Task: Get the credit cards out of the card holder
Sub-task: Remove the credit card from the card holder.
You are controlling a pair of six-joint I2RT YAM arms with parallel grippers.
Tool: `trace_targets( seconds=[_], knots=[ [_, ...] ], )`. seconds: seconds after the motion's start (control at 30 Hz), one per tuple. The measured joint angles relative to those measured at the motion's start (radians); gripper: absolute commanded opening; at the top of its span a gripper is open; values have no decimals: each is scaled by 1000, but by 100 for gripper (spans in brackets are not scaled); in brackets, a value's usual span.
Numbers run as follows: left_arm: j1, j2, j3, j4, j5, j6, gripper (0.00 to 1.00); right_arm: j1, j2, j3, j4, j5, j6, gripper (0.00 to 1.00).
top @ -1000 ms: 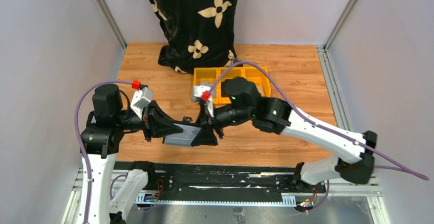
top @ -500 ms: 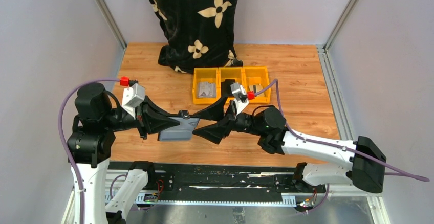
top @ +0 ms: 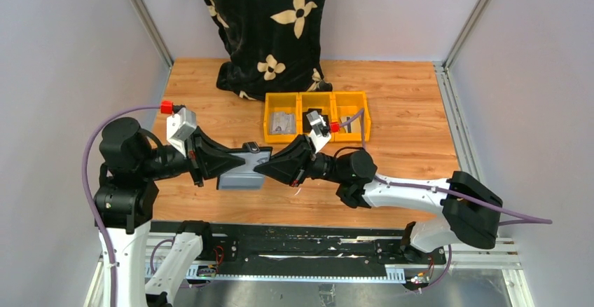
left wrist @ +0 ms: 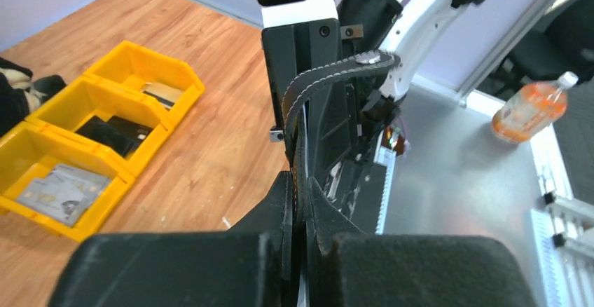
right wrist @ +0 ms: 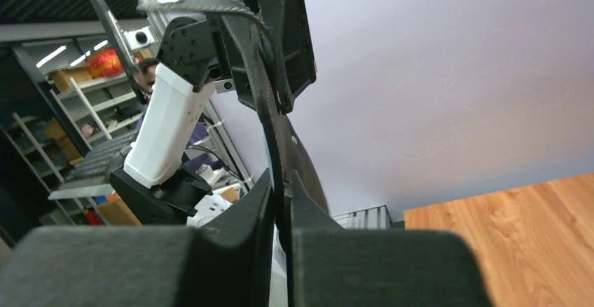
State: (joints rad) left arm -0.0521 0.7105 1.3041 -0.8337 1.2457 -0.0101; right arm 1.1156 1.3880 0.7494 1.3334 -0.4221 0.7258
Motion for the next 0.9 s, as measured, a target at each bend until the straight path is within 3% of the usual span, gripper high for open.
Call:
trace_targets(
  seconds=[0.03, 0.1, 0.13, 0.23, 0.43, 0.53, 0.7, 0.9],
  knots=[
    [0, -16, -24, 50, -17, -43, 15, -5, 2, 1, 10, -9, 13, 0],
    [0, -62, -92, 163, -53, -141, 55, -24, 2, 9, 4, -38, 42, 0],
    [0, -95, -135, 215, -83, -190, 68, -50, 0, 23, -31, -74, 68, 0],
    [0, -126, -160, 235, -142, -212, 92, -108, -30, 93, -243, -154, 71, 0],
    [0, -85, -161, 127, -121, -107, 93, -137, -92, 508, -1123, -272, -269, 0],
    [0, -66, -184, 86, -72, -62, 89, -137, -70, 657, -1417, -335, -410, 0],
    [0, -50, -207, 58, 7, -24, 87, -136, 14, 786, -1748, -391, -572, 0],
    [0, -35, -262, 49, 69, -8, 82, -127, 92, 853, -1942, -408, -669, 0]
  ],
)
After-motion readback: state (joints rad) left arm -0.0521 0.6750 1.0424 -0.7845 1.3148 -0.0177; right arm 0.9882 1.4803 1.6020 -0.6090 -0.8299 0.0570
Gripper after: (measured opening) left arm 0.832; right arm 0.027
